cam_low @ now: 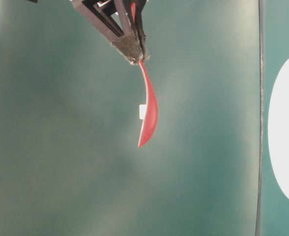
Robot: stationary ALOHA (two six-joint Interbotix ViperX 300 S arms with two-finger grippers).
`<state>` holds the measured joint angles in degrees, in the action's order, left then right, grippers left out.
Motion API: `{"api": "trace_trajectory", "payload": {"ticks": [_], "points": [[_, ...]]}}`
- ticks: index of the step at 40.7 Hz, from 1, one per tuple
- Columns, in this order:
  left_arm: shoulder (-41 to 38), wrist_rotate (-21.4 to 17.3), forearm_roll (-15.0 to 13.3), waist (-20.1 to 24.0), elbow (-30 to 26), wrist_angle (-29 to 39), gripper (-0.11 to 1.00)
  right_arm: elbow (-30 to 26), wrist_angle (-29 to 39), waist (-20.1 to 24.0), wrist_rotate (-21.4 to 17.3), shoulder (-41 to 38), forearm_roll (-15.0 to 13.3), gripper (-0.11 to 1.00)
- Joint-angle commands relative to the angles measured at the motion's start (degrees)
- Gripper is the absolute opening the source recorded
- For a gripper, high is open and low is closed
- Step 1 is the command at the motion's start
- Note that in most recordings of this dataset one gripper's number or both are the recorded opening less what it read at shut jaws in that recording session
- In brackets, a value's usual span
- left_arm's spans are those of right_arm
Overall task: Scoop the yellow hexagonal prism block from the bowl with a spoon using the right arm.
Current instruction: 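Lift the spoon holding the block up and back toward the right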
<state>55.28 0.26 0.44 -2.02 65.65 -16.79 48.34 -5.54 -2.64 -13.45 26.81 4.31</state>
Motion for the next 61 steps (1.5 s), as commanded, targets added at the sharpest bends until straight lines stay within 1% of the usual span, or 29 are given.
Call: {"api": "trace_trajectory", "payload": {"ticks": [1, 13, 20, 61], "points": [[-0.3, 0.1, 0.2, -0.2, -1.7, -0.2, 0.0, -1.0, -0.1, 0.2, 0.0, 0.4, -0.1, 0.22], [-0.3, 0.2, 0.2, -0.1, -1.7, -0.2, 0.0, -1.0, 0.2, 0.2, -0.2, 0.3, -0.1, 0.22], [-0.3, 0.9, 0.2, -0.2, -1.7, -0.2, 0.0, -1.0, 0.3, 0.1, -0.3, 0.3, -0.1, 0.22], [-0.3, 0.4, 0.2, -0.2, -1.7, 0.5, 0.0, -1.1, 0.2, 0.1, -0.5, 0.4, 0.1, 0.22]]}}
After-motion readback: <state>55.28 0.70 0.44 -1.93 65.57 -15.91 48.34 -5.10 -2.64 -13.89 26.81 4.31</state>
